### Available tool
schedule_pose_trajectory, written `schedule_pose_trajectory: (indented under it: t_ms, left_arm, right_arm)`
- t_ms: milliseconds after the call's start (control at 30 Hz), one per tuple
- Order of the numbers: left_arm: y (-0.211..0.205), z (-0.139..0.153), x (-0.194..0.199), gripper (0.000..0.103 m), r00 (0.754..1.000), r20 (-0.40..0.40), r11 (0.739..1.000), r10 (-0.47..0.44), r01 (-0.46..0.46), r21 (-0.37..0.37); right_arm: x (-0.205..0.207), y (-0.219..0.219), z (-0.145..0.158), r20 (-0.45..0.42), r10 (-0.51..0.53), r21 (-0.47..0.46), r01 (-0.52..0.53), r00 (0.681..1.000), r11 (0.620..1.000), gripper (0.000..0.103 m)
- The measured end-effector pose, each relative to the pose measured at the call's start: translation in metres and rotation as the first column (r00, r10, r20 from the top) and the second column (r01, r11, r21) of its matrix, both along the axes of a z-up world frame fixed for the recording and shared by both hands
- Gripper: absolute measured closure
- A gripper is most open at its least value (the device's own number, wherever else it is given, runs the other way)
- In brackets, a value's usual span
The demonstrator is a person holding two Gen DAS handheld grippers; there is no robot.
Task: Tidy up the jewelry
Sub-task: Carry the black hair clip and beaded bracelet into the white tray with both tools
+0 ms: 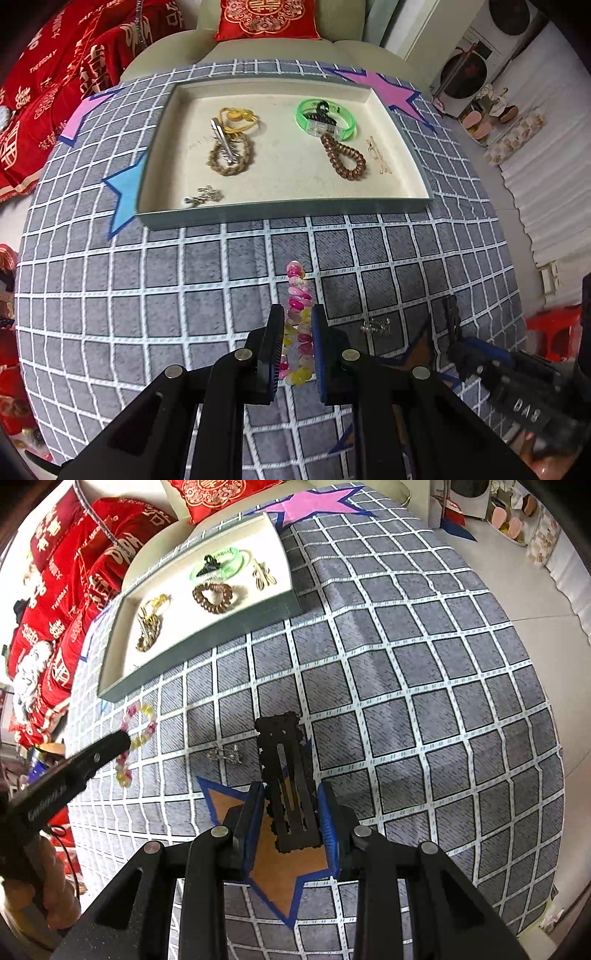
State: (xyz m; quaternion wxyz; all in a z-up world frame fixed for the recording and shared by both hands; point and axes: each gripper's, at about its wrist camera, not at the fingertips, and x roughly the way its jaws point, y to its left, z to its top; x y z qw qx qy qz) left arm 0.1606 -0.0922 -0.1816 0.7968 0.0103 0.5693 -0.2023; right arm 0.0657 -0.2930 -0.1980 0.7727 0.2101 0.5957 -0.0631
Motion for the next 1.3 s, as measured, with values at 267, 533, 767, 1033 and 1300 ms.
schedule_pose_trajectory:
  t_ms: [267,533,767,1033,1300]
  left_arm:
    - [0.016,0.031,0.003,0.087,0.999,0.030,0.999,0.029,-0.029,-0.028]
    - [0.019,0.055,0.019,0.087,0.997,0.056,0.997,0.049,-0.046,-0.059]
    - [0.019,0.072,0.033,0.087,0.994,0.079,0.996,0.068,-0.063,-0.065]
    - [0.019,0.084,0.053,0.087,0.991,0.095,0.994,0.094,-0.089,-0.059]
    - [0.014,0.087,0.081,0.087,0.988,0.105,0.992,0.113,-0.106,-0.074]
  right_arm:
    - [0.004,0.001,0.025,0.020,0.001,0.006,-0.001,1.000,1.000,0.071]
    - [0.022,-0.001,0.056,0.063,0.024,-0.001,-0.024,0.998,1.000,0.071]
    - [0.044,-0.004,0.079,0.104,0.045,-0.006,-0.045,0.994,0.999,0.071]
    - [0.076,-0.008,0.102,0.136,0.086,-0.022,-0.084,0.987,0.996,0.071]
    - [0.114,-0.013,0.109,0.153,0.142,-0.042,-0.137,0.978,0.990,0.071]
